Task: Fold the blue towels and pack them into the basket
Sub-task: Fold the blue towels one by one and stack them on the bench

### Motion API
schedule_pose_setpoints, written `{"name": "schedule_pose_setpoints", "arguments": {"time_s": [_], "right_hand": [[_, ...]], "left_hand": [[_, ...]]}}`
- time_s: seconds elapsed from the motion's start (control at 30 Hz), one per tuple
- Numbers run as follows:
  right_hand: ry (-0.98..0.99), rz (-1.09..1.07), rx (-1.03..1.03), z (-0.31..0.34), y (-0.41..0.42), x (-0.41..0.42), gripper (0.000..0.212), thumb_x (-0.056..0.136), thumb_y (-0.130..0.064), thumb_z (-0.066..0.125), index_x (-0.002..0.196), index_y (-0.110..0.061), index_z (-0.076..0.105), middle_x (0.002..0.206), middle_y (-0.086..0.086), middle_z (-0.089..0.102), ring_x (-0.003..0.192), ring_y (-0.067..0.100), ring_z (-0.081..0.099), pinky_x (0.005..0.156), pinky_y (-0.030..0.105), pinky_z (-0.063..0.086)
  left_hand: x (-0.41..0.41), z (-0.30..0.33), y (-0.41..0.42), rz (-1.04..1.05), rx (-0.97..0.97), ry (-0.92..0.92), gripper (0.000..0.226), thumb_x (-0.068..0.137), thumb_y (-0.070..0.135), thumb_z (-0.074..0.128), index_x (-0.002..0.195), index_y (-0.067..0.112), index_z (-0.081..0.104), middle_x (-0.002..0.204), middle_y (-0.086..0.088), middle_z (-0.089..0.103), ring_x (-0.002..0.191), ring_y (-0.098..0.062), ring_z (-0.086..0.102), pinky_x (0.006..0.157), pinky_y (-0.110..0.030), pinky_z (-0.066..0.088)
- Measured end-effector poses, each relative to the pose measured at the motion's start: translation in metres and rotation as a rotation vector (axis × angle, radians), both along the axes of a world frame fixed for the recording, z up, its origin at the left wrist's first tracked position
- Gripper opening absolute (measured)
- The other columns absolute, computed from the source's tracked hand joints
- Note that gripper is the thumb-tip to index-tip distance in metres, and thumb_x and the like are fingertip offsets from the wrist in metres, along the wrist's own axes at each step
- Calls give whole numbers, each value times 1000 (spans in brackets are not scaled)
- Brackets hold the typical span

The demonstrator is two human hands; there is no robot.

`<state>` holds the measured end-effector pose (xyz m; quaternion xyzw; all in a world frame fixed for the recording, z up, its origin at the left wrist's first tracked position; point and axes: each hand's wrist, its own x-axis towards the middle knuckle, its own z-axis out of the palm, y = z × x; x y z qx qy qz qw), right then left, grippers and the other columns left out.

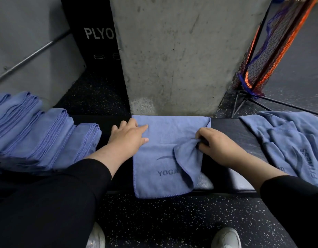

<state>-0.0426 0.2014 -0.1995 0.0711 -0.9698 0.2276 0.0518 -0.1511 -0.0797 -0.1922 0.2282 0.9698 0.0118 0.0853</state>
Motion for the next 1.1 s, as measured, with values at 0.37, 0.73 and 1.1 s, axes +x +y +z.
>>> {"name": "schedule_pose_setpoints", "arguments": {"time_s": [0.37, 0.73, 1.1], "right_hand": [[-364, -26, -45, 28, 24, 17, 29, 82, -12, 69, 103, -29, 58, 75, -10, 56, 66, 9, 50, 64, 20, 41], [-375, 45, 90, 30, 36, 98, 16, 67, -39, 63, 81, -41, 56, 108, -22, 56, 92, -3, 55, 88, 32, 44], [-90, -58, 136, 22, 5, 107, 14, 98, -37, 56, 92, -25, 54, 76, -13, 60, 76, 17, 58, 93, 38, 44]], "left_hand": [[27, 8, 35, -256, 143, 14, 48, 98, 53, 52, 139, 28, 53, 138, 2, 46, 132, -22, 41, 106, -42, 33], [100, -1, 8, -378, 56, -12, 59, 101, 59, 40, 153, 31, 38, 164, -1, 24, 152, -18, 17, 124, -38, 11], [162, -6, 29, -313, 57, -4, 71, 96, 70, 38, 153, 27, 36, 164, 0, 24, 152, -19, 19, 123, -47, 16]]}}
